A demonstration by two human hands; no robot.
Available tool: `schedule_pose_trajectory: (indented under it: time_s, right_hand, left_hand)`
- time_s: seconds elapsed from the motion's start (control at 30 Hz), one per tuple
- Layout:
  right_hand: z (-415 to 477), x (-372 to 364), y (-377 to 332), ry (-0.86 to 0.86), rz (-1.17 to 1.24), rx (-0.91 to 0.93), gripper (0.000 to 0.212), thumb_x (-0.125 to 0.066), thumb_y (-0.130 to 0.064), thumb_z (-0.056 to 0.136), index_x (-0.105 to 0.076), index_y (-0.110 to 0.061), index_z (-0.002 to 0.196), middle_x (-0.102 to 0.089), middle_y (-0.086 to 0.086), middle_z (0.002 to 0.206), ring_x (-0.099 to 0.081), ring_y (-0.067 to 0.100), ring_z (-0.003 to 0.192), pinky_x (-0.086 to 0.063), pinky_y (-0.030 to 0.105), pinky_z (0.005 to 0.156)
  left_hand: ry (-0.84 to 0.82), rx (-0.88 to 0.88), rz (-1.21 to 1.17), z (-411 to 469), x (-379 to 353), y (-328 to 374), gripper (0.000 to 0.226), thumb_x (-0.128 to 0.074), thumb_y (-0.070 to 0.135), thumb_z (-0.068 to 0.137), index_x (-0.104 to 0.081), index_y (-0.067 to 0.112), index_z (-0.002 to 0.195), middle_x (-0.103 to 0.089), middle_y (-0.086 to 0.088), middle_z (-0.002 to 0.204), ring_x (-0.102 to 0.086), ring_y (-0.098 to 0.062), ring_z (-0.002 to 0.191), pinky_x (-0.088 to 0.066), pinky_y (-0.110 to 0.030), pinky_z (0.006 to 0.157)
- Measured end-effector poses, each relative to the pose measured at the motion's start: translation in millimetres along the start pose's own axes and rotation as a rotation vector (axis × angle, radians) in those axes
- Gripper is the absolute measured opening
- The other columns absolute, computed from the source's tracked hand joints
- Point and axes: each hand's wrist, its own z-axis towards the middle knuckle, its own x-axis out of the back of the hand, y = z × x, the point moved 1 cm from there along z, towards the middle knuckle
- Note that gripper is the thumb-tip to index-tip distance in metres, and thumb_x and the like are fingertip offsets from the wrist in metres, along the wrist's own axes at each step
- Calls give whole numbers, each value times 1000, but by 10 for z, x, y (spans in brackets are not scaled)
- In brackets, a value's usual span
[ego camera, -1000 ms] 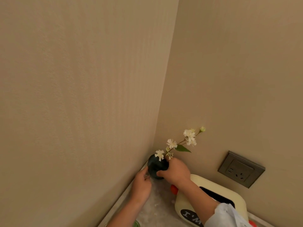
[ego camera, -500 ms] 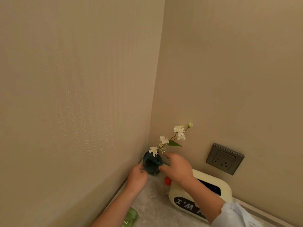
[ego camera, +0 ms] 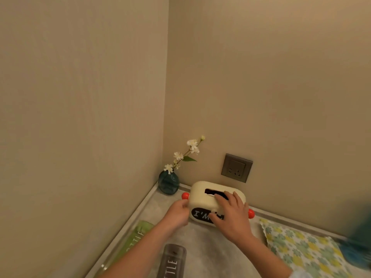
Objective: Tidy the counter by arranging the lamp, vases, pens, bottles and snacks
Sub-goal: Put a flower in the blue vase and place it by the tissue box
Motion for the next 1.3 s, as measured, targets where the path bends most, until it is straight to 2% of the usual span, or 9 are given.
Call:
schedule_pose_trajectory:
  time_s: [0.07, 0.17, 0.3, 0.47, 0.67, 0.87, 1.03, 1.2, 1.3]
  right_hand:
    - [-39, -30, 7, -37, -29, -51, 66, -47, -54, 91, -22, -39, 150, -13, -3, 161, 0, 27, 149, -2, 58, 116]
    - [-104, -86, 4, -43, -62, -91, 63, -41, -45, 97, -10, -42, 152, -7, -2, 163, 4, 30, 149, -4, 60, 116]
    - [-103, -97, -33, -14, -102, -87, 61, -40, -40, 99, -9, -43, 152, -14, -3, 162, -2, 30, 149, -14, 55, 114]
    - [-17, -98, -160, -37, -127, -77, 60, -40, -45, 99, -10, -44, 151, -17, -4, 161, -6, 31, 148, -21, 52, 110]
    - [61, -133, -256, -28, -134, -53, 59, -41, -50, 97, -15, -45, 150, -24, -5, 158, -12, 31, 146, -26, 50, 106]
    - [96, -147, -261, -46, -139, -40, 59, -41, -49, 98, -13, -45, 150, -23, -6, 158, -8, 31, 147, -25, 50, 107]
    - [113, -153, -227, -84, -109, -4, 59, -41, -46, 99, -12, -44, 151, -20, -3, 159, -3, 31, 148, -22, 53, 111]
    - [124, -109, -133, -115, -46, 51, 63, -47, -37, 98, -14, -41, 152, -17, -1, 161, -2, 30, 149, -19, 53, 116]
    - [85, -44, -78, -54, 53, 75, 63, -53, -35, 95, -25, -38, 151, -22, -1, 159, -9, 27, 148, -17, 49, 119]
  left_hand:
    - [-8, -21, 5, -23, -45, 6, 24, -45, 14, 96, -61, 31, 102, -64, 3, 98, -59, -12, 90, -51, -37, 89]
    - [-14, -44, 15, -32, -69, -9, 36, -43, 14, 98, -53, 25, 131, -61, 6, 106, -56, -7, 92, -50, -30, 82]
    - [-15, -65, 32, -6, -43, -26, 41, -41, 13, 98, -48, 30, 135, -62, 5, 113, -54, -2, 93, -43, -19, 68]
    - [46, -67, 7, 71, 27, -36, 44, -42, 8, 96, -50, 26, 135, -64, 4, 111, -57, -5, 96, -46, -20, 71]
    - [109, -68, -19, 119, 91, -3, 50, -41, 4, 96, -40, 20, 144, -53, 6, 106, -50, -3, 88, -39, -14, 64]
    - [143, -51, -17, 114, 97, 16, 52, -40, 0, 95, -38, 15, 144, -51, 9, 96, -49, -9, 94, -40, -26, 81]
    - [154, -43, -12, 99, 82, 22, 51, -39, -1, 94, -41, 14, 142, -51, 11, 90, -50, -12, 95, -41, -28, 82]
    - [113, -9, 22, 51, 91, 71, 53, -40, 0, 93, -35, 14, 145, -52, 0, 106, -50, -15, 98, -41, -28, 81]
    - [103, -8, 48, 17, 98, 88, 52, -45, 4, 93, -35, 17, 143, -53, -4, 119, -51, -18, 105, -44, -30, 85]
